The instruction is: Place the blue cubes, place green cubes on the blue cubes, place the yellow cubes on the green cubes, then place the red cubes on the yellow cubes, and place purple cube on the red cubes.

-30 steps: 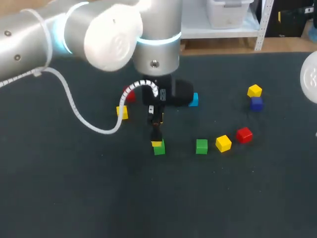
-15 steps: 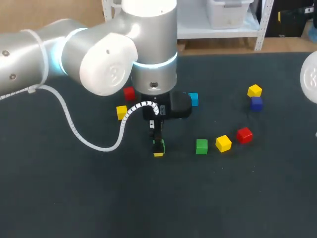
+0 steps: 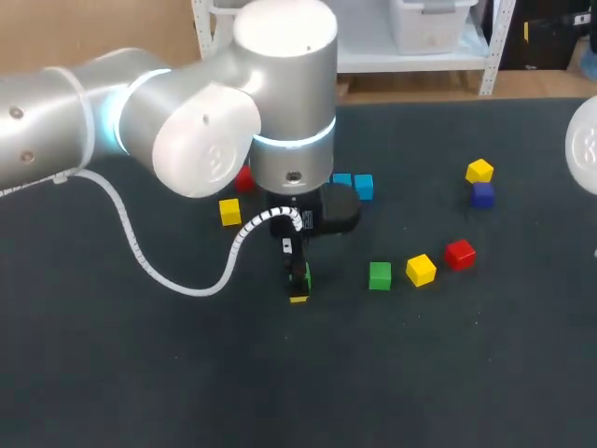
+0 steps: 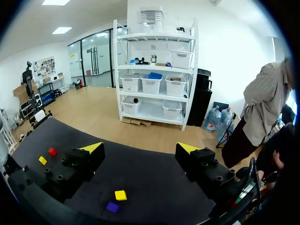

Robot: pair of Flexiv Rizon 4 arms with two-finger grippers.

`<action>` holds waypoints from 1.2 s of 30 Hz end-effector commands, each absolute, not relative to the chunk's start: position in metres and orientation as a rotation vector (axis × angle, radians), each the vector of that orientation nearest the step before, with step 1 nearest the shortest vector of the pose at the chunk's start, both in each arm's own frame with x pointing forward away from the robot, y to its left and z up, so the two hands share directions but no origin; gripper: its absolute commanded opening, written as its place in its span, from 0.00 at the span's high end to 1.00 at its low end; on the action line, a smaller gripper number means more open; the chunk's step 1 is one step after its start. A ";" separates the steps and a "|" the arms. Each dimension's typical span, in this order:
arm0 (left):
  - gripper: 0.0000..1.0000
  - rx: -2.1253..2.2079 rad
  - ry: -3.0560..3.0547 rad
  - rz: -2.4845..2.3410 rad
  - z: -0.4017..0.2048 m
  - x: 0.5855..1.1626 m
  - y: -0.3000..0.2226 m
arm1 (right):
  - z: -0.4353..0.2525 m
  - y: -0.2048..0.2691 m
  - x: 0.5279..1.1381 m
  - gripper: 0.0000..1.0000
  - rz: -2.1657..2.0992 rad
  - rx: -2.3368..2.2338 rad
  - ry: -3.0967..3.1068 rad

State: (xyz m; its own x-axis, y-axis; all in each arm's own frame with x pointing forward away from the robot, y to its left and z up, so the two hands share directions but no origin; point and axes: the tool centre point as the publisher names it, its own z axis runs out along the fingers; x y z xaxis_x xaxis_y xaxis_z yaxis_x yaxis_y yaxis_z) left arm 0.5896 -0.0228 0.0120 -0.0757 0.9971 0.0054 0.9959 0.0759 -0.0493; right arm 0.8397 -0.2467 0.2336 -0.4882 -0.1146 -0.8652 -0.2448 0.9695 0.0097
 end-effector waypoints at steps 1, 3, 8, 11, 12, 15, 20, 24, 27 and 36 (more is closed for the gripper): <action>0.00 -2.105 -2.284 0.050 0.006 0.591 -0.023 | 0.234 -0.247 0.840 0.00 0.160 -0.255 2.085; 0.05 -2.105 -2.279 0.049 0.003 0.592 -0.023 | 0.234 -0.247 0.840 0.00 0.160 -0.255 2.085; 0.47 -2.092 -2.283 0.061 0.000 0.594 -0.022 | 0.234 -0.247 0.840 0.00 0.160 -0.255 2.085; 0.67 -2.090 -2.291 0.059 0.001 0.594 -0.022 | 0.234 -0.247 0.840 0.00 0.160 -0.255 2.085; 0.75 -2.090 -2.292 0.059 0.001 0.594 -0.022 | 0.234 -0.247 0.840 0.00 0.160 -0.255 2.085; 1.00 -2.093 -2.290 0.059 0.001 0.594 -0.022 | 0.234 -0.247 0.840 0.00 0.160 -0.255 2.085; 1.00 -2.140 -2.238 0.091 0.006 0.595 -0.024 | 0.234 -0.247 0.840 0.00 0.160 -0.255 2.085; 1.00 -2.138 -2.202 0.066 0.018 0.603 -0.025 | 0.234 -0.247 0.840 0.00 0.160 -0.255 2.085; 1.00 -2.134 -2.174 0.042 0.028 0.611 -0.025 | 0.234 -0.247 0.840 0.00 0.160 -0.255 2.085; 1.00 -2.081 -2.123 0.007 0.044 0.636 -0.035 | 0.234 -0.247 0.840 0.00 0.160 -0.255 2.085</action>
State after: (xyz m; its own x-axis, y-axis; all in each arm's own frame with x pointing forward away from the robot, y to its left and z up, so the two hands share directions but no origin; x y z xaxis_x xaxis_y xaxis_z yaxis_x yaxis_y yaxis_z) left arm 0.6231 -0.0266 0.0407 -0.0185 0.9979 0.0624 0.9966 0.0234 -0.0788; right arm 0.8397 -0.2467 0.2336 -0.4882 -0.1146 -0.8652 -0.2449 0.9695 0.0097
